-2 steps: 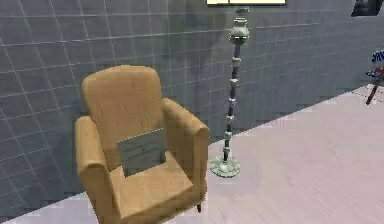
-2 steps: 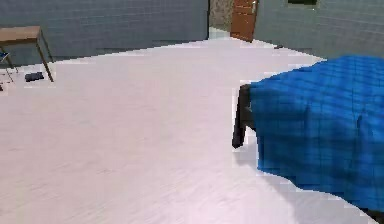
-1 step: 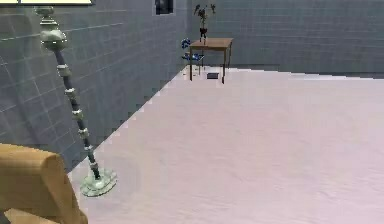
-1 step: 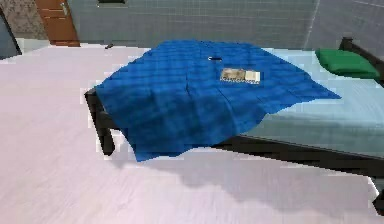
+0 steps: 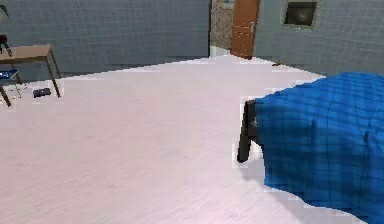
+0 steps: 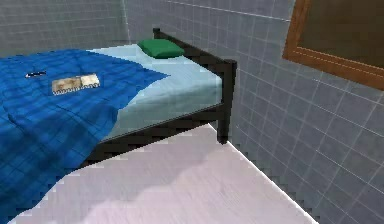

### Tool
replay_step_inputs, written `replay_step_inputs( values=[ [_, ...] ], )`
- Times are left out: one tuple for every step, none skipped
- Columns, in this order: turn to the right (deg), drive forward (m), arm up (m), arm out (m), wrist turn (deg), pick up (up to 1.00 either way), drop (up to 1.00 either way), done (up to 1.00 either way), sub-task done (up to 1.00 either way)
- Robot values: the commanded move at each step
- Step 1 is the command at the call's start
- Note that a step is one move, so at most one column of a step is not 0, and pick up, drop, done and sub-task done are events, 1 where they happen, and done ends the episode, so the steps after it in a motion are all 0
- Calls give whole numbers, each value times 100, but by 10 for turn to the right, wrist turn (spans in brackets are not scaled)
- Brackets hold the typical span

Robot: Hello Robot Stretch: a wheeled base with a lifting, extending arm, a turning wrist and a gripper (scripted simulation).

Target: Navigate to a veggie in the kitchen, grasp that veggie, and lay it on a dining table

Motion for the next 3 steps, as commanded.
replay_step_inputs(
  values=[
    [30, 0, 0, 0, 0, 0, 0, 0, 0],
    [0, 100, 0, 0, 0, 0, 0, 0, 0],
    [0, 60, 0, 0, 0, 0, 0, 0, 0]
  ],
)
